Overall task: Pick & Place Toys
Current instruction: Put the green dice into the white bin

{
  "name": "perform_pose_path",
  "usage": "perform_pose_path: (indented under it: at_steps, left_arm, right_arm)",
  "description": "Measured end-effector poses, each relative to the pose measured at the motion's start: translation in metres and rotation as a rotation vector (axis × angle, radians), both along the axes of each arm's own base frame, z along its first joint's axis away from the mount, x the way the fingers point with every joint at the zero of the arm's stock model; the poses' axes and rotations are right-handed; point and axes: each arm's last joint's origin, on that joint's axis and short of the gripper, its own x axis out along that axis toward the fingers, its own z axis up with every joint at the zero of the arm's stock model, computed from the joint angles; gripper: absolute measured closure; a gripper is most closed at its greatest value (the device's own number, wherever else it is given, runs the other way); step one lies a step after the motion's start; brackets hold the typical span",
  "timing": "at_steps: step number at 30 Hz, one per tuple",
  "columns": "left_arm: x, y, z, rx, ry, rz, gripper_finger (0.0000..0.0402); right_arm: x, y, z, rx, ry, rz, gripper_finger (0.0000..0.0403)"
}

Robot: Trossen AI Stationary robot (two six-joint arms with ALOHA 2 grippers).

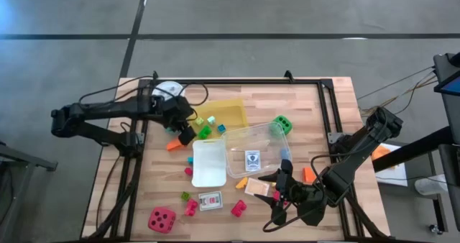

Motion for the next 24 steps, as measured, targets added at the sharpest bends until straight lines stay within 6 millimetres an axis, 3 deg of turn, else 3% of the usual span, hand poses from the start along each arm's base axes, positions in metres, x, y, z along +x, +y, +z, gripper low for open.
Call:
perform_pose_path:
  at_steps: [13, 24]
  left_arm:
    - [-0.003, -0.041, 0.006, -0.033, 0.073, -0.085, 0.0101]
    - [-0.014, -0.095, 0.011, -0.061, 0.115, -0.137, 0.0102]
  right_arm:
    - [0.003, 0.004, 0.007, 0.113, -0.073, -0.003, 0.0147]
    - [-0.005, 0.000, -0.009, 0.283, 0.117, -0.014, 0.0147]
